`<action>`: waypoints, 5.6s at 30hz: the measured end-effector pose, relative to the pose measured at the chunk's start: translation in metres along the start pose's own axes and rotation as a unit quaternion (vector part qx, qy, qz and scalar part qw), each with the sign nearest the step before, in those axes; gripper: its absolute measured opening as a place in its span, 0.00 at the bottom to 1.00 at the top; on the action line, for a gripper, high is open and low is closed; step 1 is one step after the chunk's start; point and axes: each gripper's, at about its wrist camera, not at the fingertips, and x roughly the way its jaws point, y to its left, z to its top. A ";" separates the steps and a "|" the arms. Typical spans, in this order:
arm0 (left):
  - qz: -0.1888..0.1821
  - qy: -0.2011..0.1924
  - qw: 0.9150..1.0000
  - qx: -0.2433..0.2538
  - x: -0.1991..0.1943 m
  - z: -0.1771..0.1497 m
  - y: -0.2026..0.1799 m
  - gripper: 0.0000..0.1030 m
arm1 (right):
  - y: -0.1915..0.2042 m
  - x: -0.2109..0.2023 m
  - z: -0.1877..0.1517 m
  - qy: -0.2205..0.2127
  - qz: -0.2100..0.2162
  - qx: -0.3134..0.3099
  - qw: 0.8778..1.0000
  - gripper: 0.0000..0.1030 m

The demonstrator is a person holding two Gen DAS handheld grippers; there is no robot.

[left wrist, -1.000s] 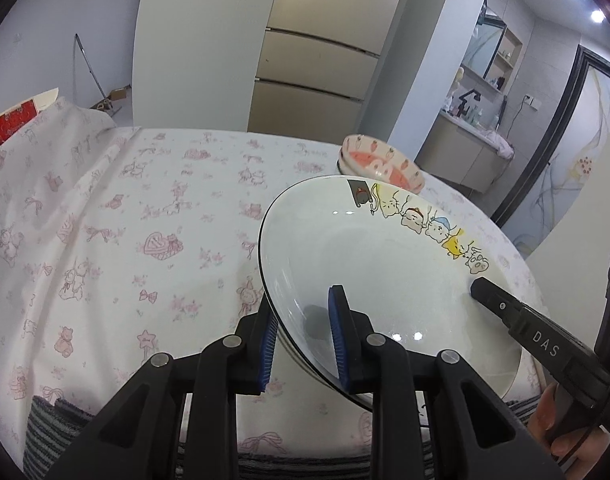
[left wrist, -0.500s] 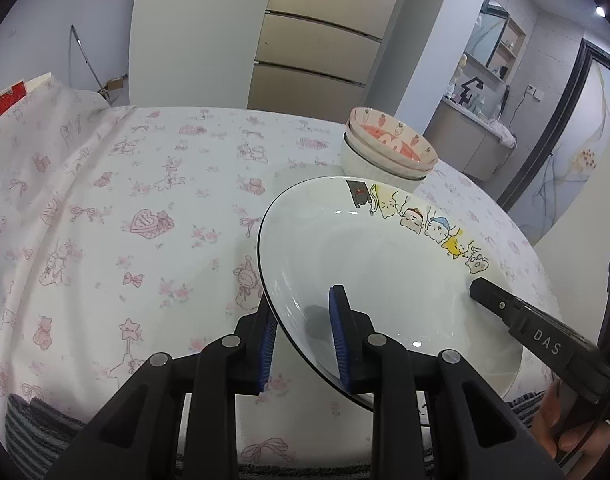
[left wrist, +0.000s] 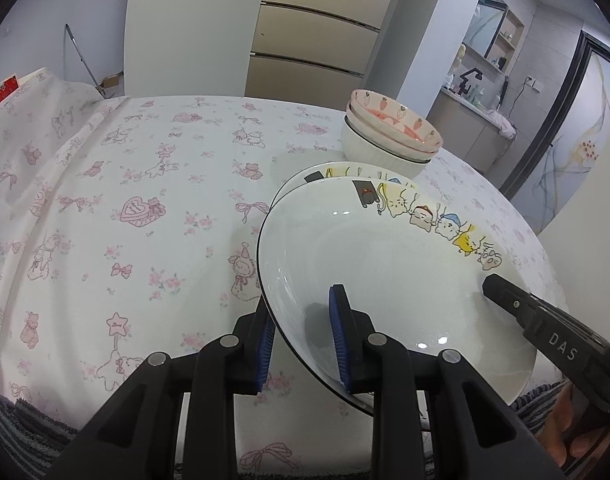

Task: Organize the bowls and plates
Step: 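Lower the white plate onto the stack and open both tools, then raise both open tools and move them over the stacked pink bowls, then close both tools on the rim of the stacked pink bowls, then lift the tilted bowl stack with both tools and carry it over the plates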

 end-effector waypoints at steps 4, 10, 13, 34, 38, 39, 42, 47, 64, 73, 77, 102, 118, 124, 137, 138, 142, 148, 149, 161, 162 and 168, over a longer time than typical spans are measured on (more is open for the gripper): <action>0.008 -0.004 1.000 0.014 0.001 -0.001 -0.005 0.34 | -0.001 -0.001 -0.003 -0.008 0.000 -0.001 1.000 0.21; -0.031 -0.003 1.000 -0.001 0.000 0.000 0.004 0.39 | -0.003 -0.002 -0.008 -0.019 0.004 -0.009 1.000 0.23; -0.028 -0.003 1.000 0.007 -0.001 -0.002 0.001 0.42 | -0.004 -0.001 -0.008 -0.019 0.006 -0.009 1.000 0.24; 0.005 -0.089 0.996 0.020 -0.031 -0.007 -0.004 0.54 | -0.006 -0.002 -0.008 -0.035 0.037 -0.006 0.999 0.47; 0.015 -0.168 0.985 0.041 -0.058 -0.010 -0.009 0.74 | -0.003 -0.021 -0.008 -0.098 0.021 -0.014 0.995 0.66; 0.016 -0.182 0.982 0.047 -0.063 -0.011 -0.011 0.82 | -0.002 -0.026 -0.008 -0.115 0.016 -0.014 0.993 0.71; 0.016 -0.224 0.973 0.062 -0.078 -0.016 -0.015 0.88 | -0.004 -0.043 -0.008 -0.177 -0.007 -0.008 0.984 0.79; 0.014 -0.253 0.965 0.066 -0.090 -0.019 -0.016 0.89 | -0.005 -0.059 -0.008 -0.237 -0.024 -0.001 0.971 1.00; 0.045 -0.325 0.943 0.051 -0.125 -0.031 -0.011 1.00 | 0.002 -0.074 -0.013 -0.279 -0.035 -0.017 0.960 1.00; 0.042 -0.372 0.925 0.071 -0.192 0.000 -0.020 1.00 | 0.017 -0.130 0.011 -0.336 -0.027 -0.052 0.940 1.00; 0.037 -0.404 0.911 0.081 -0.225 0.040 -0.027 1.00 | 0.017 -0.161 0.049 -0.350 -0.017 -0.049 0.935 1.00; -0.013 -0.341 0.933 0.112 -0.128 0.195 -0.045 1.00 | -0.031 -0.124 0.197 -0.306 -0.017 0.038 0.951 1.00; -0.022 -0.121 0.990 0.072 0.032 0.249 -0.042 1.00 | -0.048 0.028 0.210 -0.071 0.073 0.055 0.993 1.00; -0.074 -0.036 0.996 0.027 0.107 0.248 -0.020 0.96 | -0.055 0.079 0.198 0.001 0.095 0.081 0.992 0.97; -0.141 0.114 0.983 -0.034 0.196 0.222 -0.006 0.79 | -0.071 0.158 0.169 0.125 0.204 0.153 0.959 0.66; -0.148 0.122 0.981 -0.041 0.200 0.220 -0.005 0.78 | -0.071 0.161 0.168 0.130 0.210 0.156 0.956 0.66; -0.169 0.143 0.973 -0.064 0.210 0.214 0.000 0.77 | -0.070 0.167 0.162 0.141 0.228 0.164 0.949 0.65; -0.203 0.183 0.955 -0.114 0.229 0.207 0.010 0.68 | -0.072 0.181 0.152 0.170 0.253 0.205 0.930 0.57; -0.210 0.190 0.951 -0.122 0.232 0.206 0.012 0.66 | -0.071 0.185 0.150 0.178 0.260 0.210 0.926 0.54; -0.229 0.220 0.939 -0.130 0.241 0.198 0.003 0.54 | -0.073 0.204 0.141 0.196 0.289 0.243 0.905 0.45; -0.229 0.226 0.938 -0.128 0.241 0.197 0.000 0.54 | -0.075 0.203 0.140 0.196 0.292 0.248 0.903 0.45; -0.232 0.232 0.935 -0.133 0.243 0.192 -0.006 0.50 | -0.080 0.206 0.136 0.195 0.302 0.275 0.892 0.44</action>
